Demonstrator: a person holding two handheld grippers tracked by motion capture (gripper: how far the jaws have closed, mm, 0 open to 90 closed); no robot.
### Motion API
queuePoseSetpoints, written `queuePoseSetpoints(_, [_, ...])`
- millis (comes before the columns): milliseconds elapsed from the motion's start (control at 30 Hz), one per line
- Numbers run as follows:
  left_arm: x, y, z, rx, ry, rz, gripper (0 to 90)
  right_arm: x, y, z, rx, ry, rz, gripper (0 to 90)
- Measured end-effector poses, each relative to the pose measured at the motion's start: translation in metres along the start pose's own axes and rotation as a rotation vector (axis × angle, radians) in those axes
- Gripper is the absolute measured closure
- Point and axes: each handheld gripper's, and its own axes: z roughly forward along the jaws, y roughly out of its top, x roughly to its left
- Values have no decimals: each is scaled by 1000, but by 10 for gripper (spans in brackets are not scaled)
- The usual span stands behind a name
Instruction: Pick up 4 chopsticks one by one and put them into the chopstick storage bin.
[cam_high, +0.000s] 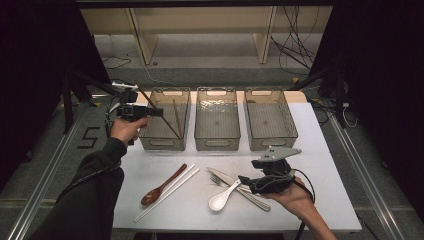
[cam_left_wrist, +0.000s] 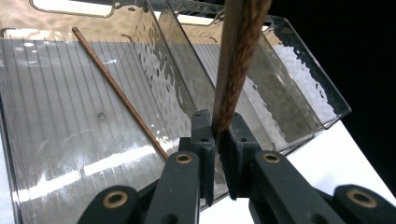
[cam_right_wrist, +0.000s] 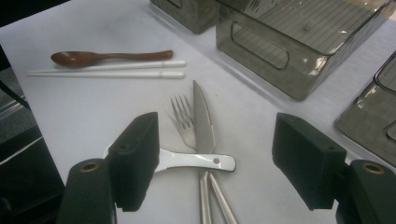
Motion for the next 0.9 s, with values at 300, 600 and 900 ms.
queuePoseSetpoints(300, [1, 1, 9, 28, 18, 9, 829, 0, 0, 0, 0, 2, -3, 330])
queuePoseSetpoints(600, [3, -1, 19, 48, 33, 5, 829, 0, 1, 0, -7, 2, -1, 314])
queuePoseSetpoints(900, [2, -2, 26, 80, 44, 13, 828, 0, 1, 0, -8, 4, -3, 313])
